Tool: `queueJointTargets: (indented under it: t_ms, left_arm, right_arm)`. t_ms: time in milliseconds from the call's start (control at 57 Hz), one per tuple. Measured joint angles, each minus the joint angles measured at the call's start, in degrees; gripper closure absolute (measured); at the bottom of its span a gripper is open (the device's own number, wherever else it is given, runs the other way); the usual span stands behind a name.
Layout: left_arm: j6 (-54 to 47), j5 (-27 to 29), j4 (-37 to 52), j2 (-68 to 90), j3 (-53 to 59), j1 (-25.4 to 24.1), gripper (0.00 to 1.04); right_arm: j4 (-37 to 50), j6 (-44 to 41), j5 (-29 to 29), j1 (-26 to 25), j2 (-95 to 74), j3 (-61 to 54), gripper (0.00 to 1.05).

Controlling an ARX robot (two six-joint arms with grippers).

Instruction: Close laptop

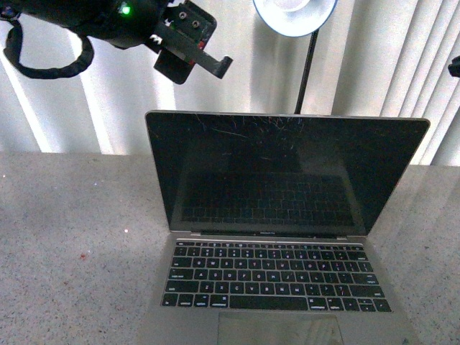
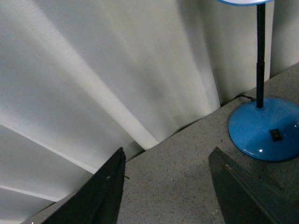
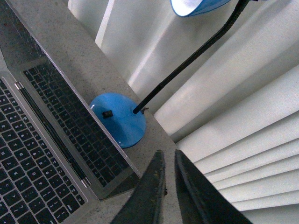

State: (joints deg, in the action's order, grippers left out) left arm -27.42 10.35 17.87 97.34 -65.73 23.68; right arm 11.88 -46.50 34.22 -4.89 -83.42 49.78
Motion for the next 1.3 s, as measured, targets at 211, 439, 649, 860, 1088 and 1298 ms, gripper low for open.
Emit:
queueJointTargets:
  t_ms: [211,439,649,860,1088,1298]
  left_arm:
    - [-3.63,-2.08,-6.93,2.82,-3.98,0.92,0.99]
    - [-5.97,-3.61,-10.4,4.79,-4.83,1.07,1.01]
    - [-7.23,-4.22,-11.39,5.9,-4.96,1.14,1.01]
    - [-7.74,-4.61,-12.07,6.08,-5.18,1.18,1.01]
    - [-8.0,-5.4,-12.35,6.12,-5.33,1.22,1.01]
    - [-8.15,-5.84,-12.72,6.03,-4.85,1.77,1.01]
  right_arm:
    - [-5.29,-4.81,1.2,1.18,-3.54,4.98,1.02]
    - [-10.01,-10.1,-0.33,2.86,-8.35,9.84,1.02]
    - [-12.79,-12.74,-1.18,3.96,-11.85,13.57,1.02]
    - [-14.32,-13.79,-1.25,6.16,-14.01,15.52,1.02]
    - [-14.56,-13.88,-1.88,7.41,-14.27,15.5,1.02]
    - [-14.8,-15.12,-2.21,7.69,-14.08,13.51,1.02]
